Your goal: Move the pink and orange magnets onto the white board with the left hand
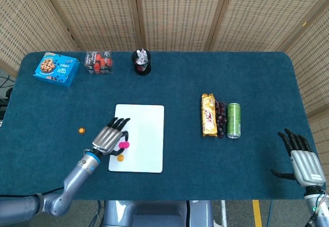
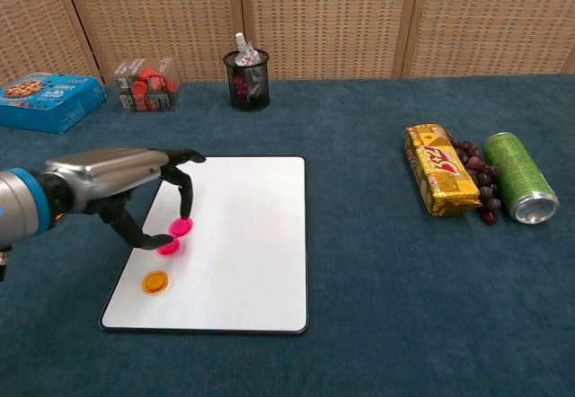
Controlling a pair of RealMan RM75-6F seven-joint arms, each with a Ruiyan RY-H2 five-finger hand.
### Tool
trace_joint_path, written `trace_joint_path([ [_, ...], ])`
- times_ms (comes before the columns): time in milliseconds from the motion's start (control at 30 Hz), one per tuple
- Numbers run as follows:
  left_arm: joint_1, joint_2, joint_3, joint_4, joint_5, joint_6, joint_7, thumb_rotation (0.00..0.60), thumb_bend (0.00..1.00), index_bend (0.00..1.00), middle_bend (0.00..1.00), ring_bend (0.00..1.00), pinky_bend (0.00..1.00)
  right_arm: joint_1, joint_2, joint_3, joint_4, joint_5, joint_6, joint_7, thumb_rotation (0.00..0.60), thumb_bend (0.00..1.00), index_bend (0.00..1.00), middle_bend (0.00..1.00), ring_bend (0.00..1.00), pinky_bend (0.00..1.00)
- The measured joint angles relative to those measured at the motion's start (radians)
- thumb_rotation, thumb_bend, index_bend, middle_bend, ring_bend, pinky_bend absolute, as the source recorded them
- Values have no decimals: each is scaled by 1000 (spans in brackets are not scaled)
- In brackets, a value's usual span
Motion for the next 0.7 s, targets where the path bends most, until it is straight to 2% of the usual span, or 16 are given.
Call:
trace_joint_path([
  [167, -52, -81, -12, 22, -124, 18, 88, 600, 333, 515, 0, 0, 0, 0, 1, 0, 0, 1, -2, 3, 600, 105, 49, 0, 0, 0],
  [267, -71, -98, -13, 34, -154, 28, 105, 600, 331, 515, 0, 0, 0, 1, 2, 0, 0, 2, -5, 5, 600, 105, 49, 0, 0, 0],
  [700, -103, -119, 8, 56, -204, 44, 117, 600, 303, 510, 0, 0, 0, 1, 4, -1, -2, 4, -6, 8, 600, 105, 49, 0, 0, 0],
])
